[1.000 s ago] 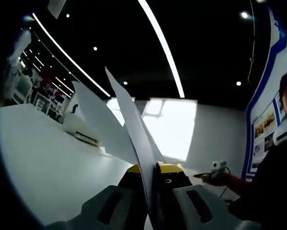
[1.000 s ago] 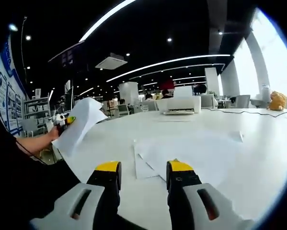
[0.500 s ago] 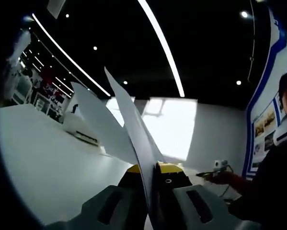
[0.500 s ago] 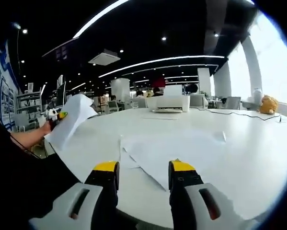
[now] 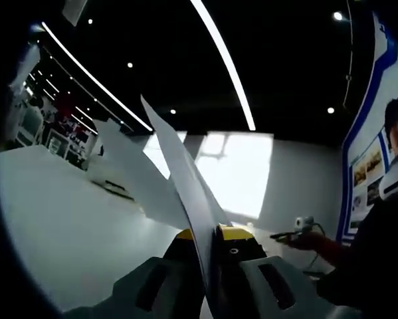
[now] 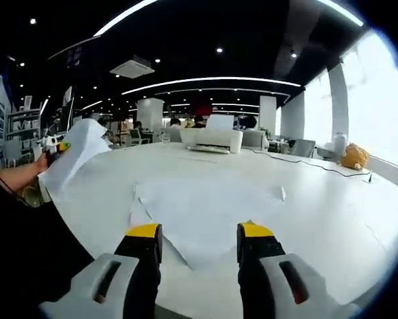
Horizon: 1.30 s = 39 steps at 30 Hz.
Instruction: Organize the stack of printing papers by aligning and flattening the scattered papers on the table
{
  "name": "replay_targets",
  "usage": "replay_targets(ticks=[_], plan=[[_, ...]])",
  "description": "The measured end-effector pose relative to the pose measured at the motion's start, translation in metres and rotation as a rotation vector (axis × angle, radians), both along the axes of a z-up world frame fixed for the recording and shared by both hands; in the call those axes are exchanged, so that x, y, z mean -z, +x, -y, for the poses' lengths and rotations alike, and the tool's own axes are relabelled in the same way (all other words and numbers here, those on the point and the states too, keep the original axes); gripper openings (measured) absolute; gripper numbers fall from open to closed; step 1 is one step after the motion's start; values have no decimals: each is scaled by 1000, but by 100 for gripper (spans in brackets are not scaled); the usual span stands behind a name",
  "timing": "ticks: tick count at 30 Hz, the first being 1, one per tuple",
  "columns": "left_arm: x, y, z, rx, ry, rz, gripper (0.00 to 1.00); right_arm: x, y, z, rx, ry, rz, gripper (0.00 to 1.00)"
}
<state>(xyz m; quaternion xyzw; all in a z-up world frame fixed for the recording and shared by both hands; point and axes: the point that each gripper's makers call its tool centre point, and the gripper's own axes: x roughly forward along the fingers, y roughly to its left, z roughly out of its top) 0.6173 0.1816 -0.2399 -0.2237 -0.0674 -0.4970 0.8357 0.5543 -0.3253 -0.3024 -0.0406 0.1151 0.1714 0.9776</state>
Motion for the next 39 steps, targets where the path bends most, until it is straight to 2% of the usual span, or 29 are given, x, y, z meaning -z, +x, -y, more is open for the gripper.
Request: replay_targets(ticks=[13,25,33,35,37,39], plan=[[1,1,0,0,3,-2,8,1,19,8,10,-18,-23,44],[2,0,1,3,10,-5,8,6,50,21,34,-62,-86,46],[2,1,1,2,13,-9,8,3,68,25,38,-76,-100,46],[3,1,1,2,14,-10,8,0,72,21,20,-48,-102,46],[3,2,1,1,16,-10,8,-2,78,24,25,-57,-104,46],[3,2,1,2,16,-11,8,-7,74,22,31,-66,-105,46]])
